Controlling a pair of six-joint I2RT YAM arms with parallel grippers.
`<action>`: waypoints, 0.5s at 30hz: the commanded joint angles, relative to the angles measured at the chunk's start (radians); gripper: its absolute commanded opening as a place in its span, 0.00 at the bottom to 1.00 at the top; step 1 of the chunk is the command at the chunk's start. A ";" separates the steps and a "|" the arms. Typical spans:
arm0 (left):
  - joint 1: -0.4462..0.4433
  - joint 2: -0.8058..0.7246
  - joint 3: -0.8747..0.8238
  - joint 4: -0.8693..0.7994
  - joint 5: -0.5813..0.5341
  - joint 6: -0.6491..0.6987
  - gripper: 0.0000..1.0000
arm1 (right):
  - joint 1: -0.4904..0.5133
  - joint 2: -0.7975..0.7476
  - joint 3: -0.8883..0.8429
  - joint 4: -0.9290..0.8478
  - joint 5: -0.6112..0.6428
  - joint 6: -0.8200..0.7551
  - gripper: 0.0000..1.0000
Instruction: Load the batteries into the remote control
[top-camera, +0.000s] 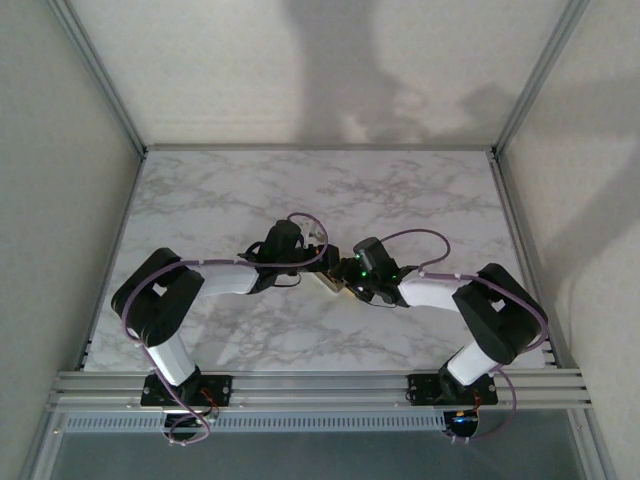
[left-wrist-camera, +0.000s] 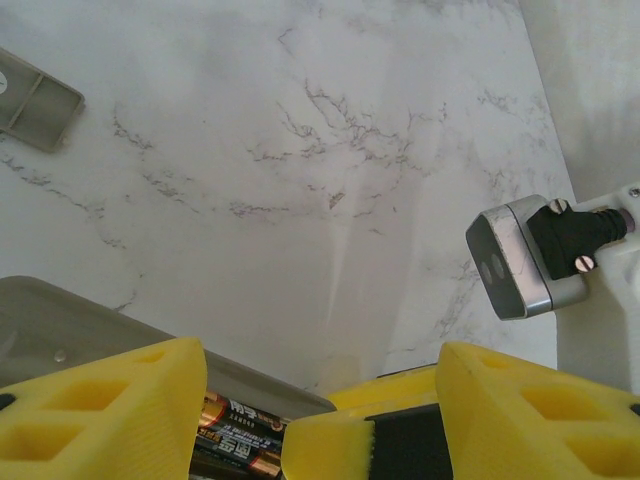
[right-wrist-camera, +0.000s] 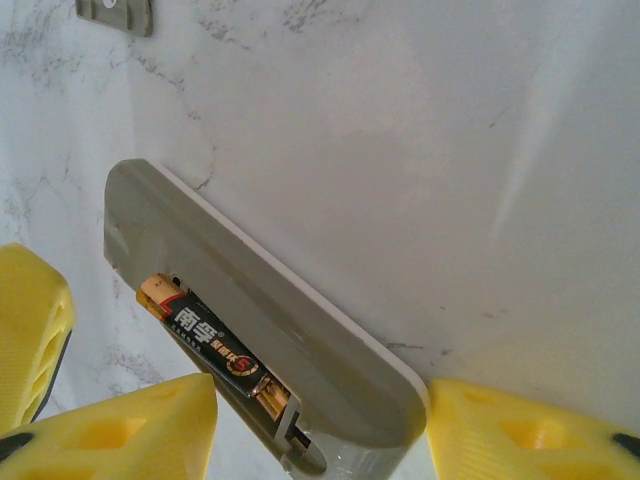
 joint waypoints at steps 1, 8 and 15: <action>0.010 0.006 -0.014 0.029 0.000 -0.012 0.61 | -0.009 0.026 0.030 0.010 0.013 -0.017 0.58; 0.016 0.005 -0.025 0.037 0.004 -0.015 0.61 | -0.012 0.048 0.038 -0.007 0.014 -0.014 0.58; 0.028 -0.014 -0.042 0.046 -0.003 -0.026 0.60 | -0.011 0.072 0.034 -0.021 0.018 0.000 0.54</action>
